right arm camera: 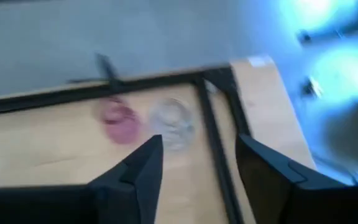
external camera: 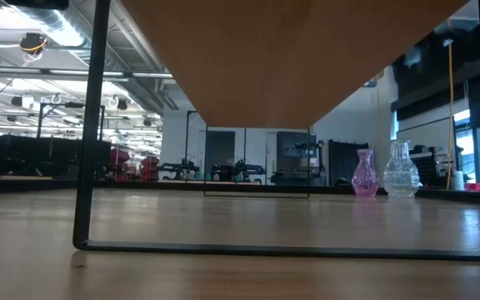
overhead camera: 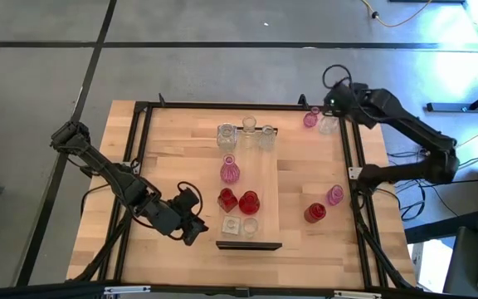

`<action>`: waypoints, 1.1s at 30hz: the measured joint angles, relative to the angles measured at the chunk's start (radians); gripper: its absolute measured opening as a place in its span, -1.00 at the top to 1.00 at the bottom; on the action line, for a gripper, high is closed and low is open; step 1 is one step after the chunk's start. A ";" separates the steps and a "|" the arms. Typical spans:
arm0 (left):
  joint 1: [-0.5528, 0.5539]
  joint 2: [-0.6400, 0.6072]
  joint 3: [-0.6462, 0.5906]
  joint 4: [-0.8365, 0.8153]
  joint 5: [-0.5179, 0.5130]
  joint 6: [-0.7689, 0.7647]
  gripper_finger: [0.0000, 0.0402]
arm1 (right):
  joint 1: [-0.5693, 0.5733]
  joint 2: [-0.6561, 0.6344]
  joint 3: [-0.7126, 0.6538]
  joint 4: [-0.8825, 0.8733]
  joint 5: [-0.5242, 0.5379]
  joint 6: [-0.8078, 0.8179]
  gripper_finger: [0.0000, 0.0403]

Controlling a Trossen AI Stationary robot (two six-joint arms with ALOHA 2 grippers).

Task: Sort vases onto shelf
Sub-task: Put the transparent vase on the shelf aligned with the other transparent vases

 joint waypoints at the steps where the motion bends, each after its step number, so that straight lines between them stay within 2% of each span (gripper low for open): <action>1: 0.000 0.000 0.000 0.000 -0.001 -0.003 0.31 | -0.046 0.000 -0.029 0.005 -0.025 -0.001 0.05; 7: -0.007 0.000 0.000 0.013 -0.028 -0.032 0.31 | -0.248 0.001 -0.220 0.138 -0.197 -0.004 0.00; 13: -0.008 0.000 0.000 0.062 -0.028 -0.039 0.31 | -0.349 0.001 -0.319 0.337 -0.315 0.006 0.00; 25: -0.008 0.000 0.000 0.066 -0.056 -0.084 0.31 | -0.353 0.035 -0.322 0.449 -0.242 0.103 0.01; 33: -0.003 0.000 0.000 0.066 -0.056 -0.084 0.31 | -0.353 0.132 -0.322 0.444 -0.243 0.144 0.27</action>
